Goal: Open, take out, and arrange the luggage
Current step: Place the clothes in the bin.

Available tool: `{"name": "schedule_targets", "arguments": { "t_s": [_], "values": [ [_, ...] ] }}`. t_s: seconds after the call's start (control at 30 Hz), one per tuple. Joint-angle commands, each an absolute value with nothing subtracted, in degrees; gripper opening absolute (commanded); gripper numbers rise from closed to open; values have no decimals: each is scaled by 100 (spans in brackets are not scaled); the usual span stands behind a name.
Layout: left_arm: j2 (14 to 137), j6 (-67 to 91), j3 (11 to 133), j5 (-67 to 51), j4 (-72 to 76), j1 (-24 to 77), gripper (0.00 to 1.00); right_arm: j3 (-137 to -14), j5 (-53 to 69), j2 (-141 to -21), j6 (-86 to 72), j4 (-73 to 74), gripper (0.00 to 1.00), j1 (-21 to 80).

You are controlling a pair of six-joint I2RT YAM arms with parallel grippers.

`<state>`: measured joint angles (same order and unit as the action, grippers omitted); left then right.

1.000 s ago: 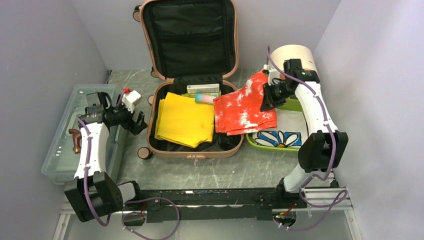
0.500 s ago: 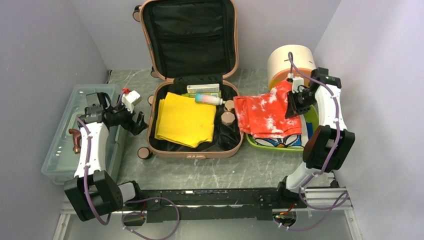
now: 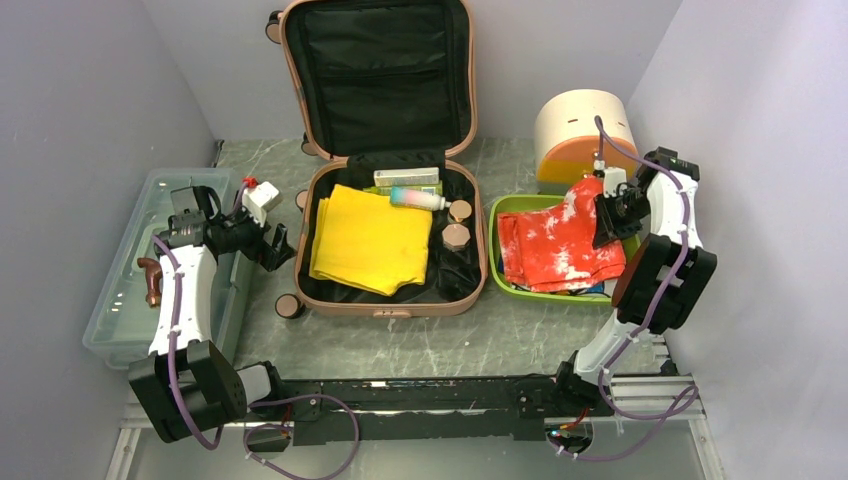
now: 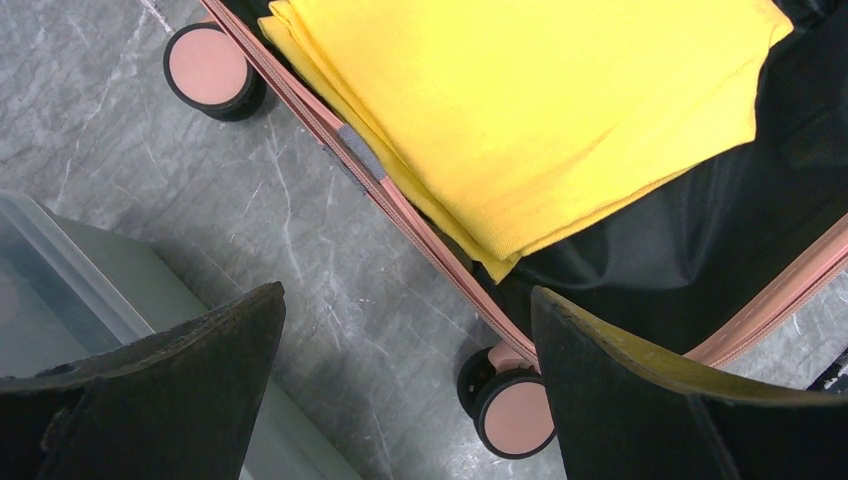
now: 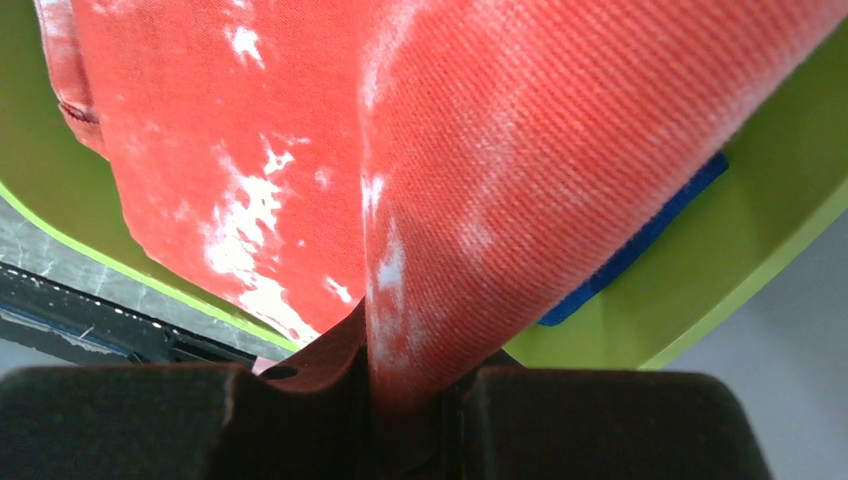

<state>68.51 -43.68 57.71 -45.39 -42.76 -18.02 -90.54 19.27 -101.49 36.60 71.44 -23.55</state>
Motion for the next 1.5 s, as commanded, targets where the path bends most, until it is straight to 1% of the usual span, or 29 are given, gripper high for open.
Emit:
{"name": "schedule_targets", "arguments": {
  "t_s": [0.0, 0.1, 0.17, 0.23, 0.27, 0.4, 0.47, 0.57, 0.67, 0.73, 0.77, 0.8, 0.87, 0.9, 0.93, 0.97, 1.03, 1.13, 1.3, 1.47],
  "values": [
    [6882, -4326, 5774, -4808, -4316, -1846, 99, -8944, 1523, -10116, 3900, 6930, 8, -2450],
    [6878, -4332, 5774, -4817, -4324, -1854, 99, -8807, 1275, -10109, 3870, 6766, 41, -2450],
    [6873, -4325, 5768, -4825, -4325, -1862, 99, -8709, 1049, -9987, 3824, 6568, 55, -2449],
    [6873, -4324, 5774, -4825, -4324, -1865, 99, -8662, 765, -9818, 3794, 6361, 64, -2437],
    [6873, -4324, 5774, -4827, -4331, -1868, 99, -8649, 591, -9729, 3764, 6251, 67, -2441],
    [6882, -4324, 5774, -4851, -4325, -1874, 99, -8726, 28, -9314, 3652, 5894, 71, -2430],
    [6882, -4324, 5770, -4856, -4321, -1880, 99, -8820, -251, -9128, 3609, 5782, 72, -2404],
    [6882, -4324, 5764, -4869, -4316, -1881, 99, -9007, -240, -8856, 3533, 5689, 72, -2367],
    [6890, -4324, 5754, -4880, -4313, -1887, 99, -9150, 162, -8692, 3463, 5694, 71, -2268],
    [6891, -4324, 5757, -4886, -4306, -1890, 99, -9069, 608, -8664, 3387, 5541, 67, -2214],
    [6883, -4332, 5751, -4891, -4311, -1890, 99, -8989, 715, -8673, 3312, 5383, 62, -2203],
    [6879, -4333, 5755, -4896, -4315, -1890, 99, -8892, 794, -8709, 3218, 5189, 54, -2206],
    [6859, -4333, 5750, -4909, -4328, -1896, 99, -8760, 948, -8896, 3080, 4888, 34, -2197],
    [6844, -4333, 5746, -4908, -4325, -1898, 99, -8740, 1074, -9030, 3032, 4814, 27, -2199],
    [6832, -4333, 5739, -4912, -4324, -1905, 99, -8741, 1185, -9221, 2975, 4779, 20, -2198],
    [6825, -4333, 5733, -4921, -4324, -1909, 99, -8775, 1324, -9398, 2920, 4778, 17, -2197],
    [6835, -4333, 5730, -4934, -4324, -1924, 99, -8824, 1568, -9772, 2847, 4752, 15, -2197],
    [6838, -4337, 5739, -4956, -4330, -1929, 99, -8712, 1617, -10224, 2708, 4379, 15, -2197],
    [6825, -4333, 5738, -4969, -4341, -1956, 100, -8248, 1270, -10684, 2577, 3601, 15, -2200],
    [6820, -4333, 5730, -4998, -4335, -1995, 99, -8098, 849, -10882, 2628, 3576, 13, -2206]
  ]
}}
